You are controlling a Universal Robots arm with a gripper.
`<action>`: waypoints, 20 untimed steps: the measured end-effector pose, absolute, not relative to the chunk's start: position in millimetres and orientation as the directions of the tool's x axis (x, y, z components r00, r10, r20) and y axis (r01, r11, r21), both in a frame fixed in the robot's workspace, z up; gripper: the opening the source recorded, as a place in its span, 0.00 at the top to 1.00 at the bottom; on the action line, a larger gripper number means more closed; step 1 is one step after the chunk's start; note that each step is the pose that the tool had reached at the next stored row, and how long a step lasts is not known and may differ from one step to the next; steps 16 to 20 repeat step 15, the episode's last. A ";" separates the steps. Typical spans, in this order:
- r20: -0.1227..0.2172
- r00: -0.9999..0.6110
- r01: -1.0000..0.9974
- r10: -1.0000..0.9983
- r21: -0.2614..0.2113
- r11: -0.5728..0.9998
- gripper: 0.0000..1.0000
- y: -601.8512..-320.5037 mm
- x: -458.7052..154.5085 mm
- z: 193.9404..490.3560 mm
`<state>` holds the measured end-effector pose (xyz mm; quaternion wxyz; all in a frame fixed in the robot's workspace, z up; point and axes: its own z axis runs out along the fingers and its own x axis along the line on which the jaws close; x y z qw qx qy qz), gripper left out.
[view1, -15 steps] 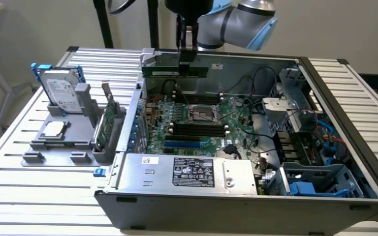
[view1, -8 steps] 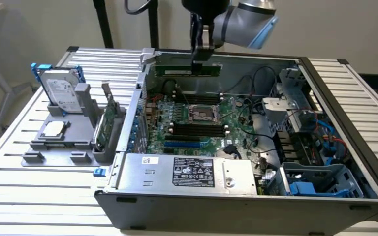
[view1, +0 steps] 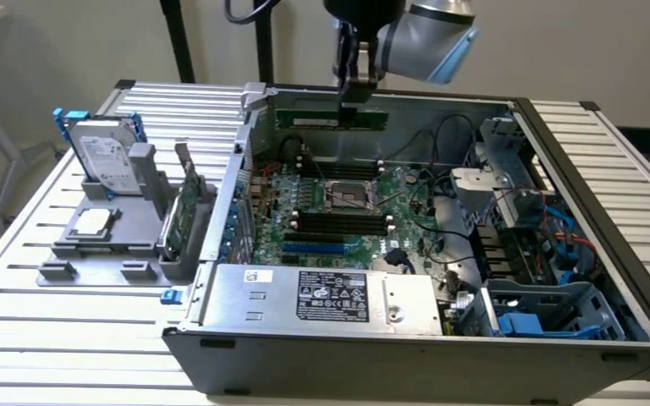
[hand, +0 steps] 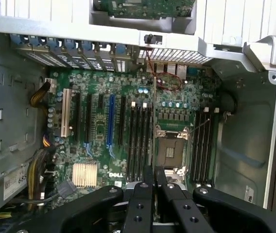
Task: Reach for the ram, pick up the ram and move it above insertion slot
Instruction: 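Pick up the ram and move it above insertion slot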
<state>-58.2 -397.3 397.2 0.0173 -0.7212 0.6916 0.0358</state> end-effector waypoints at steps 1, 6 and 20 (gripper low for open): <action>-0.076 0.032 -0.999 -0.997 0.025 -0.034 0.87 -397.0 -57.8 397.2; -0.076 0.000 -1.000 -0.997 0.025 -0.002 0.87 -395.4 -55.8 397.0; -0.076 -0.002 -1.000 -0.997 0.026 0.000 0.87 -395.0 -55.3 397.1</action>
